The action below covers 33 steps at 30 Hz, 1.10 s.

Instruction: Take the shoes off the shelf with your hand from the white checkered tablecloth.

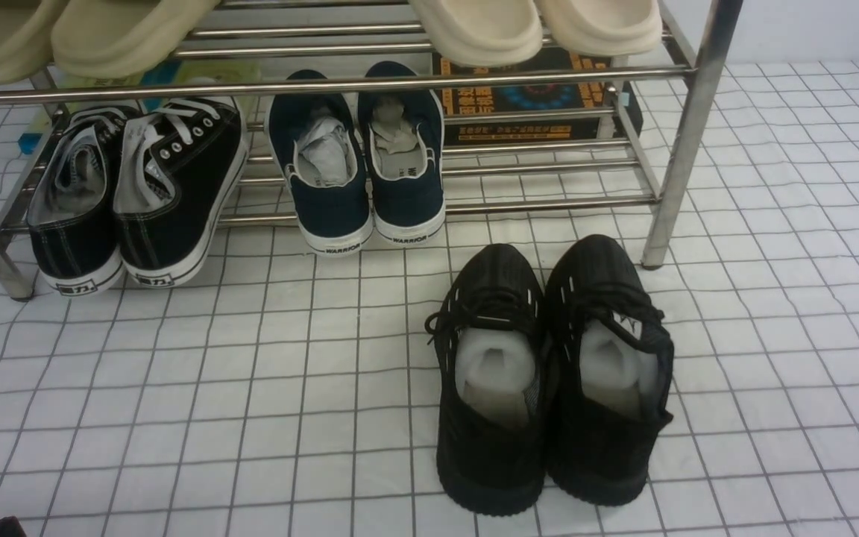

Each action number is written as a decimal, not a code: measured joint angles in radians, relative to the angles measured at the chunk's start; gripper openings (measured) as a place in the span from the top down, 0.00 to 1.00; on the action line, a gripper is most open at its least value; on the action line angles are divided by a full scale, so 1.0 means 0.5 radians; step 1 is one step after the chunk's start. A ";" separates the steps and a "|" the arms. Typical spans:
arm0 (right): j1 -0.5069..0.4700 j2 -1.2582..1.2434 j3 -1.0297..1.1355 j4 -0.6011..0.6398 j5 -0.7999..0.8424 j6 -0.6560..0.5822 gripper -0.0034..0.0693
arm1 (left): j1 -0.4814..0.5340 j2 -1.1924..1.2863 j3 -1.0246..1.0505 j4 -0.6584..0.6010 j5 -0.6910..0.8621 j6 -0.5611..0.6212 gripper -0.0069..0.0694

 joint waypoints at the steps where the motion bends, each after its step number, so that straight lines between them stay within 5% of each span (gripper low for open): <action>1: 0.000 0.000 0.004 -0.002 -0.023 0.000 0.96 | 0.000 0.000 0.000 0.000 0.000 0.000 0.59; 28: -0.005 -0.072 0.091 -0.004 -0.072 -0.003 0.95 | 0.000 0.000 0.000 0.000 0.000 0.000 0.59; 33: -0.211 -0.225 0.275 -0.129 -0.028 -0.005 0.94 | 0.000 0.000 0.000 0.000 0.000 0.000 0.59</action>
